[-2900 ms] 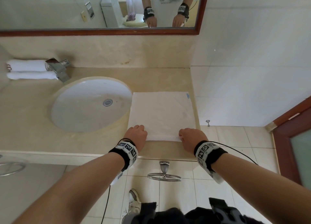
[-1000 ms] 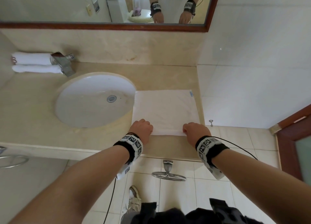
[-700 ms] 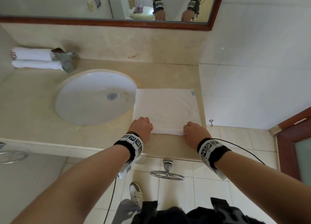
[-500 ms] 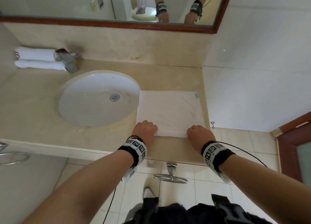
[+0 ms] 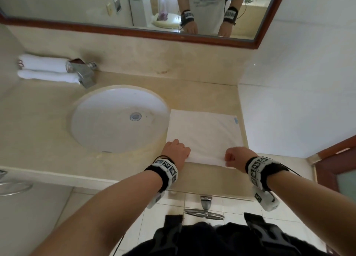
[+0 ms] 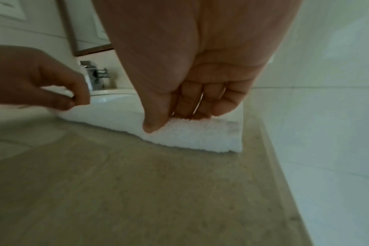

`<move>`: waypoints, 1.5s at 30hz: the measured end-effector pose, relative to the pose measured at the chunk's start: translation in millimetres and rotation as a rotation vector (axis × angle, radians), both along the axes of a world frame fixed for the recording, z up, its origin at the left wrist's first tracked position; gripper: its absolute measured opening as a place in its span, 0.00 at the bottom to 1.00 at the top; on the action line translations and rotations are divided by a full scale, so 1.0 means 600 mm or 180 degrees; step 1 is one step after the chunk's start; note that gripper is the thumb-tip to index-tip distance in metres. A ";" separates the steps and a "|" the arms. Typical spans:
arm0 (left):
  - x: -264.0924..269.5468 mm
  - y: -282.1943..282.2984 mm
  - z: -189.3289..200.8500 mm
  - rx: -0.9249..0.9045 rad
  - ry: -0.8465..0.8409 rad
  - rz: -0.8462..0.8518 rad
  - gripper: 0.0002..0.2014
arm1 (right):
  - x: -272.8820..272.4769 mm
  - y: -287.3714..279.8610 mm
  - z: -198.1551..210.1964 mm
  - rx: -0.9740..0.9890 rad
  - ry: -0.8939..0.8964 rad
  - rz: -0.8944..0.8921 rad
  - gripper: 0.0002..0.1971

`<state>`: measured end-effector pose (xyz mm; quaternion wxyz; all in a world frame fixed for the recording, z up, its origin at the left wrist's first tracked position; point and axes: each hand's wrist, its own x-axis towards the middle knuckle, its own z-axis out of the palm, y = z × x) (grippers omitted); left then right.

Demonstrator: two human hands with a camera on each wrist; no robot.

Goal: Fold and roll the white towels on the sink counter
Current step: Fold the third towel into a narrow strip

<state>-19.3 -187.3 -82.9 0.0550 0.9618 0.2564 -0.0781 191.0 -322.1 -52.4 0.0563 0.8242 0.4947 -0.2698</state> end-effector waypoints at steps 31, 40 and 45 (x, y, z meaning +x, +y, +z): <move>0.018 0.009 -0.016 -0.0036 0.0155 0.0066 0.13 | -0.032 -0.016 -0.042 0.0664 -0.0924 0.0509 0.15; 0.030 0.033 -0.002 -0.0095 -0.0018 0.0114 0.10 | -0.005 0.002 -0.038 0.0882 -0.0525 0.0059 0.10; 0.038 0.020 0.008 0.0316 0.0261 -0.0289 0.13 | -0.013 0.006 -0.040 0.1068 -0.0224 -0.0133 0.07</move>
